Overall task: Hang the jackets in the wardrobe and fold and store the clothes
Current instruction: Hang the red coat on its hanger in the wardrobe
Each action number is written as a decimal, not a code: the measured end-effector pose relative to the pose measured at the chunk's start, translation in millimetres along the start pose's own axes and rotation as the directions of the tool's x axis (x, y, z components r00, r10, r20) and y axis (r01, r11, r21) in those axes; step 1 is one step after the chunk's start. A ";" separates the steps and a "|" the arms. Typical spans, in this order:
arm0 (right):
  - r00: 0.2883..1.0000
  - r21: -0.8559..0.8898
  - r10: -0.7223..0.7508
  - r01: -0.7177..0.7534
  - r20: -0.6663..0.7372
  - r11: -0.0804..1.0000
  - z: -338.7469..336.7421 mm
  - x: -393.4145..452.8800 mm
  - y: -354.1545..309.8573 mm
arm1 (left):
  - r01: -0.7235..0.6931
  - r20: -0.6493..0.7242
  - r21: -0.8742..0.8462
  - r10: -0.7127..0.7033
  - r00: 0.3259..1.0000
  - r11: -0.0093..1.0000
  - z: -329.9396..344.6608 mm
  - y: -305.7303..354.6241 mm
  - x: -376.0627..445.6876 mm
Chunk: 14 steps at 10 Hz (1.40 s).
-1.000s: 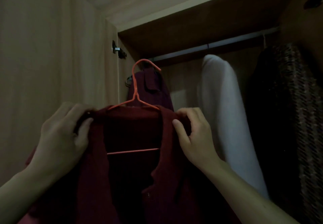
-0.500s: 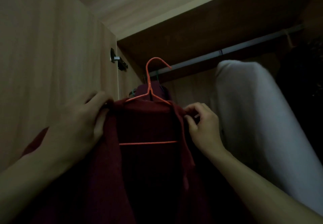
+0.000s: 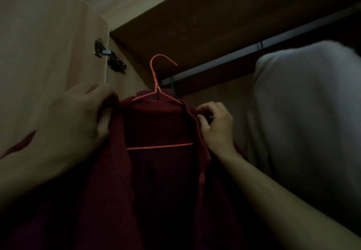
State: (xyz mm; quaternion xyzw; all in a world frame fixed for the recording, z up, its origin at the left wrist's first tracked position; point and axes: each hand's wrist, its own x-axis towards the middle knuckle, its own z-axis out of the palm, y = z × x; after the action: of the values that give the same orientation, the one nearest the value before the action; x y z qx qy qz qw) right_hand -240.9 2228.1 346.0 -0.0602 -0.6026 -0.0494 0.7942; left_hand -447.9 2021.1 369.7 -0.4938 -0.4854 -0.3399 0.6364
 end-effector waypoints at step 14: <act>0.925 -0.130 0.124 -0.081 0.360 0.988 155.5 34.0 239.7 | -0.368 0.355 0.510 0.200 0.913 0.777 195.4 43.7 65.7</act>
State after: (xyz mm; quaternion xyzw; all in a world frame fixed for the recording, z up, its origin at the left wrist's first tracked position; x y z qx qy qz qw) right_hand -343.5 2488.8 411.5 -0.1446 -0.7326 -0.0297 0.6645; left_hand -443.7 2223.8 427.4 -0.3936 -0.5684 -0.0056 0.7225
